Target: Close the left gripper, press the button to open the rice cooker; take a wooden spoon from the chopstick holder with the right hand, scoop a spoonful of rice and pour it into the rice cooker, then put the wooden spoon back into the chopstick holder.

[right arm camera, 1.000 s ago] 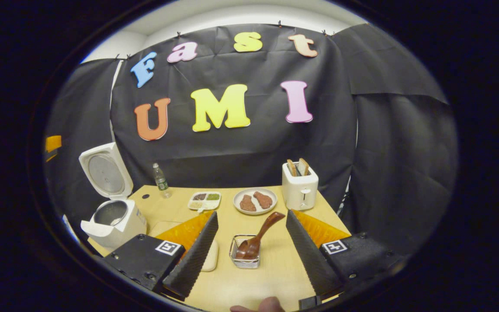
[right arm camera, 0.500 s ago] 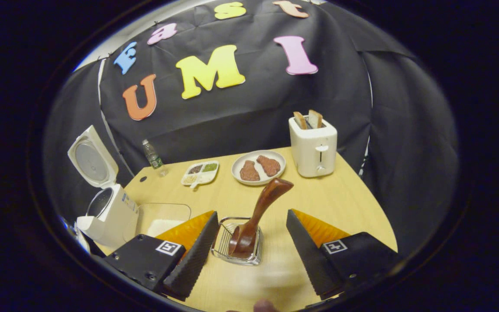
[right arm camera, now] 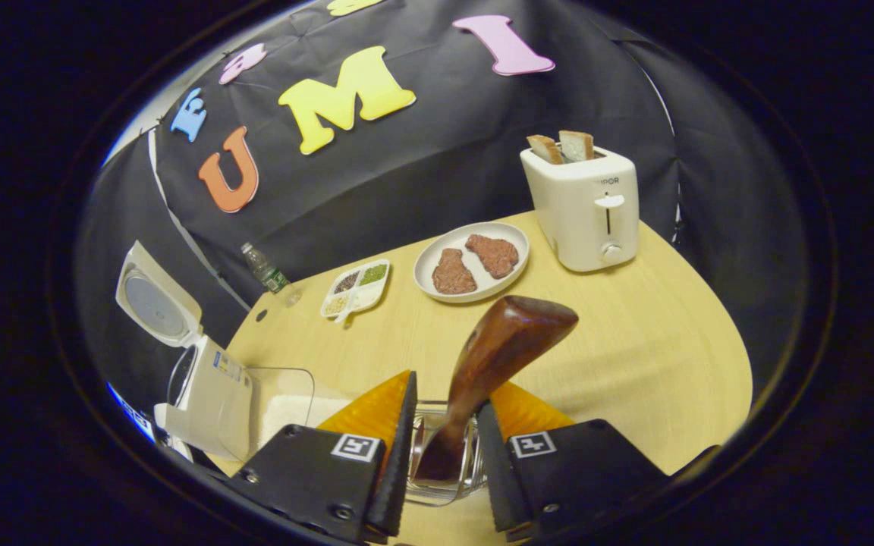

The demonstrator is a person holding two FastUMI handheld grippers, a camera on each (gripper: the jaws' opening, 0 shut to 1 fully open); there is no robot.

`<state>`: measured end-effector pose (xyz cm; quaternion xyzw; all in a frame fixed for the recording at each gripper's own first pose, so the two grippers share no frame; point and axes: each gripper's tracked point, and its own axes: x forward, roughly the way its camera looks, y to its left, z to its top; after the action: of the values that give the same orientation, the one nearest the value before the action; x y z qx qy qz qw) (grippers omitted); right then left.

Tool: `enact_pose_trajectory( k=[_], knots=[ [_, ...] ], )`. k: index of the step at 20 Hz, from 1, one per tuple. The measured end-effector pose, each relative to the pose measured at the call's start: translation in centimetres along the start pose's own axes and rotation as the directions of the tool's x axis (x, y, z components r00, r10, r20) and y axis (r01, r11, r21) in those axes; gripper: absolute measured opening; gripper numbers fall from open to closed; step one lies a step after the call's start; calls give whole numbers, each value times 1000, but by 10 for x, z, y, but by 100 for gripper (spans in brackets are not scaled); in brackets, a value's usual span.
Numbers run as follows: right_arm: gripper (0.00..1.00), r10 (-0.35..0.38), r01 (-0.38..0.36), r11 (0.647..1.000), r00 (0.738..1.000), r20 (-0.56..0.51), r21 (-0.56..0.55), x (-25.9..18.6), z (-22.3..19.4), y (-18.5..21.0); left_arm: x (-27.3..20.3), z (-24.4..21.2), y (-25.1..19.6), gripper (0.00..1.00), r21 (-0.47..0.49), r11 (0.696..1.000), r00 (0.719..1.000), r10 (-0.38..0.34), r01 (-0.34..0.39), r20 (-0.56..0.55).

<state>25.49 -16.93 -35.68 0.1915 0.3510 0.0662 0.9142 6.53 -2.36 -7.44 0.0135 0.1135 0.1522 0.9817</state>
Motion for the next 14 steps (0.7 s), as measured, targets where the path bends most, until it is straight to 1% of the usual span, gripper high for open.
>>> enact_pose_trajectory(
  k=[1,2,3,7,9,11,14],
  knots=[
    [31,-2,2,1000,1000,-1,10,-1,0,1,1,-2,2,94,-2,1000,1000,7,-7,-8],
    [31,-11,11,1000,1000,-1,15,-2,1,-1,0,-4,4,94,-4,1000,1000,11,-11,-11],
    [22,-11,11,1000,1000,-6,19,-4,-1,0,0,-4,6,94,-8,1000,1000,10,-10,-12],
    [18,-31,32,999,999,-10,28,-13,-3,1,4,-8,12,94,-19,1000,1000,-8,7,-20],
    [15,-47,46,999,998,29,21,-21,7,7,4,-6,15,94,-29,999,1000,-23,22,-8],
    [11,-78,78,997,994,78,0,-31,23,12,6,-8,22,94,-21,999,999,-34,34,-15],
    [10,-96,103,994,986,139,-41,-50,48,31,6,0,34,94,-32,998,998,-56,57,15]
  ],
)
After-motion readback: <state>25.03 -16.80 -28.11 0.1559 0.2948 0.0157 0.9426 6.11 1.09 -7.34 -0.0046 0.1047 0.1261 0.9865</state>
